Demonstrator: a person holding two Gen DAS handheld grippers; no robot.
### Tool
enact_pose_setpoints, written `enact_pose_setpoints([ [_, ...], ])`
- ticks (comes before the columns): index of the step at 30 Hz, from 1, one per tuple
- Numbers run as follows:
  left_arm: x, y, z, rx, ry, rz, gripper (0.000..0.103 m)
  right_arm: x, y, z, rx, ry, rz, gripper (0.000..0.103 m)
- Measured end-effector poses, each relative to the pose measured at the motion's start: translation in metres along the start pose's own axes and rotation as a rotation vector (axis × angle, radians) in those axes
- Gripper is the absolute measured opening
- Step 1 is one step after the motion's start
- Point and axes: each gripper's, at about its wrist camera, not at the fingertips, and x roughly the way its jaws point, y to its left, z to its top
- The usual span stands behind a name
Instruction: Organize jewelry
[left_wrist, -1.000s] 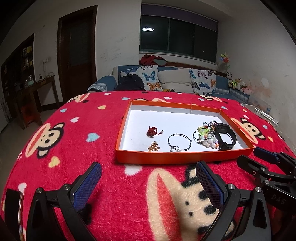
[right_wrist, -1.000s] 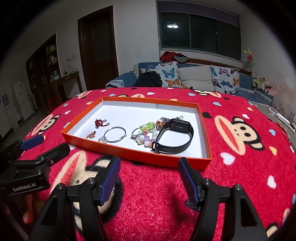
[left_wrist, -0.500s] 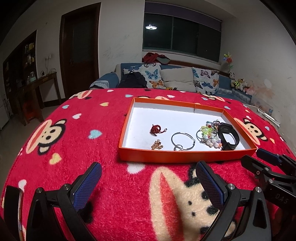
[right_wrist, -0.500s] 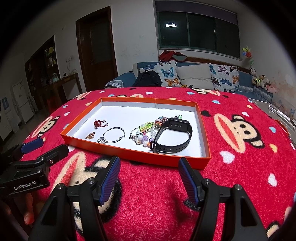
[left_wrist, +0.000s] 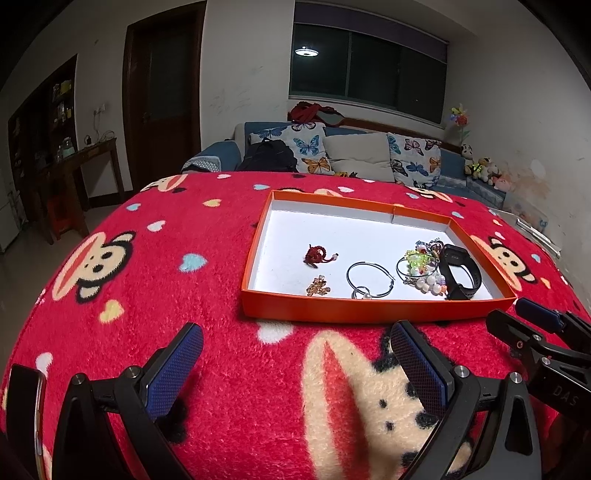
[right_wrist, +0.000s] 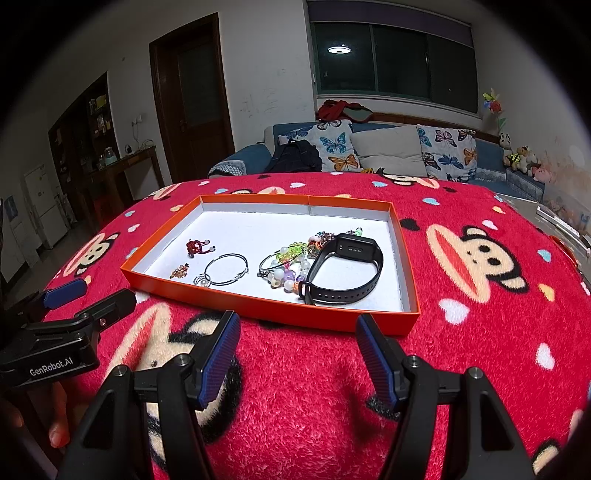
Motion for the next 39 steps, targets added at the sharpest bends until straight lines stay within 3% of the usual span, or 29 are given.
enact_pose_setpoints([
  [39, 0.0034, -0.0007, -0.0052, 0.000, 0.013, 0.000, 0.103, 0.0002, -0.0008, 0.0003, 0.002, 0.002, 0.001, 0.071],
])
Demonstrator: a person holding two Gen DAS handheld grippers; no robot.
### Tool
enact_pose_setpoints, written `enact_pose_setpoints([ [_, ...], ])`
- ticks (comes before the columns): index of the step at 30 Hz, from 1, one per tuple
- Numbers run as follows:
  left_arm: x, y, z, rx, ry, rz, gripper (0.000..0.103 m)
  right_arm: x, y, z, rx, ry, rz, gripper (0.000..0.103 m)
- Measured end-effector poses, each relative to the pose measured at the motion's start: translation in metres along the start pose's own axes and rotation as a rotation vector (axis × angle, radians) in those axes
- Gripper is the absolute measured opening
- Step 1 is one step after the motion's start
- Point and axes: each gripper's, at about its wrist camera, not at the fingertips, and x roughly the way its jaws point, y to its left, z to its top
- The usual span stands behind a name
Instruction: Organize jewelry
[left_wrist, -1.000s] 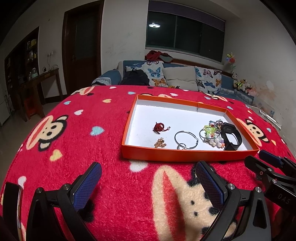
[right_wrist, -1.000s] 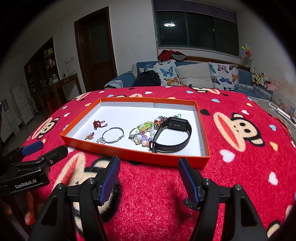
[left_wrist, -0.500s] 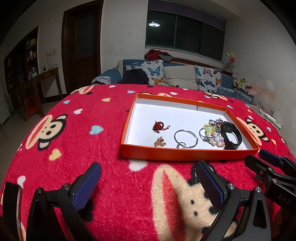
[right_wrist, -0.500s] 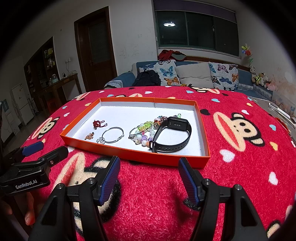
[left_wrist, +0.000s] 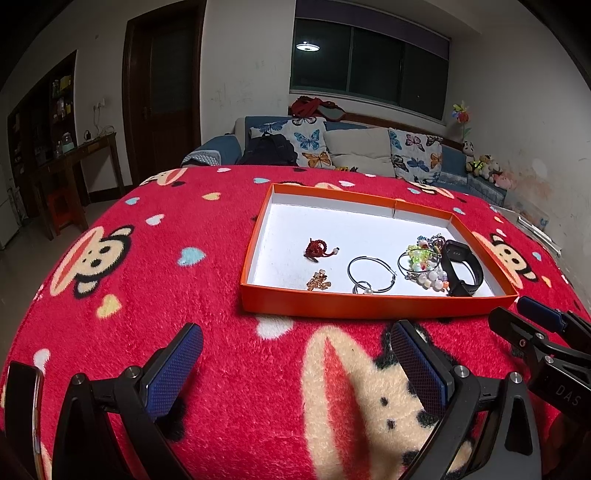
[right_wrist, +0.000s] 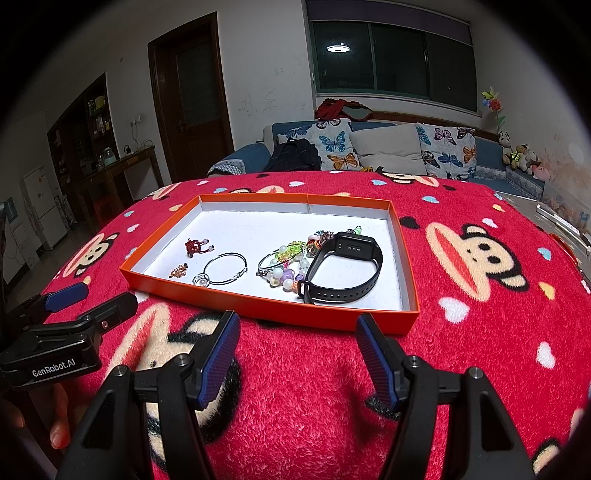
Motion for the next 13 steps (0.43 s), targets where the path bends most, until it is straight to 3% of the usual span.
enact_pose_setpoints([
  [13, -0.0006, -0.0026, -0.0012, 0.009, 0.005, 0.002, 0.103, 0.0000, -0.0001, -0.0006, 0.002, 0.001, 0.001, 0.071],
])
